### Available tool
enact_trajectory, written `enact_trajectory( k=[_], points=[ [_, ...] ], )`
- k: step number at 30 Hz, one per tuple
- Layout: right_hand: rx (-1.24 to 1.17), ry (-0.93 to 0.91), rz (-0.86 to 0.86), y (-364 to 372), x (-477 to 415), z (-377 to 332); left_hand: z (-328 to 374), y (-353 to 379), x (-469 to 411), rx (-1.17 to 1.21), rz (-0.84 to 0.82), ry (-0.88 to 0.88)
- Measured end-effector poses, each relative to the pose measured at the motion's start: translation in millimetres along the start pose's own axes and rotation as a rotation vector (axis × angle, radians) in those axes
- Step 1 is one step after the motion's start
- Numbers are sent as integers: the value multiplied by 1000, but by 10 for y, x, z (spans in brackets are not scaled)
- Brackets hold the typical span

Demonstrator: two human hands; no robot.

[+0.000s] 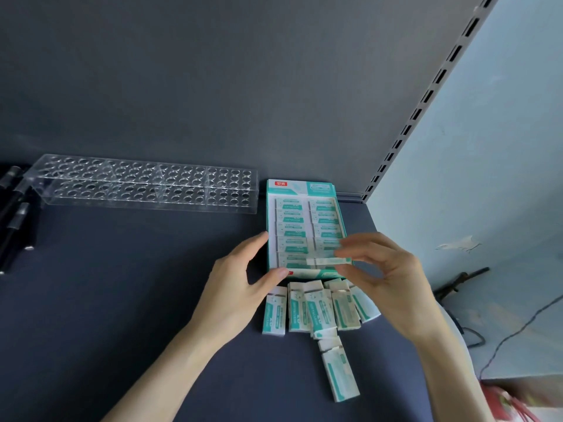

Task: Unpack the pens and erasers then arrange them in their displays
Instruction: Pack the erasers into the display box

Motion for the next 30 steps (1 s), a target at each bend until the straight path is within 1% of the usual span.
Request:
enact_trajectory(
  k=[5,8,15,20,22,25,27,30],
  points=[
    [50,3,-39,-55,7,29,-49,16,24,-97,8,-69],
    [97,-5,-45,-40,-14,26,-74,45,24,-101,4,-91],
    [176,-46,-72,29,-9,37,-99,60,13,-126,34,-77],
    [238,-63,-122,88,23,57,-100,66,5,-132,44,-63],
    [225,-52,-122,98,31,65,-74,51,-1,-142,45,-53],
    [170,-55,-56,109,65,61,3,13,11,-131,51,6],
    [101,-61,27,103,121,54,47,-7,29,-115,68,32],
    [-9,-64,154,47,222,86,96,-4,101,-127,132,22]
  ],
)
Point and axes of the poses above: each hand's wrist, its own x-axis away from the middle knuckle, its own y-axis out of the palm, z = x × y, the point moved 1 cm from there along -x, towards the middle knuckle, and after that the axes turned 6 degrees about -x, right-handed, at the moved point
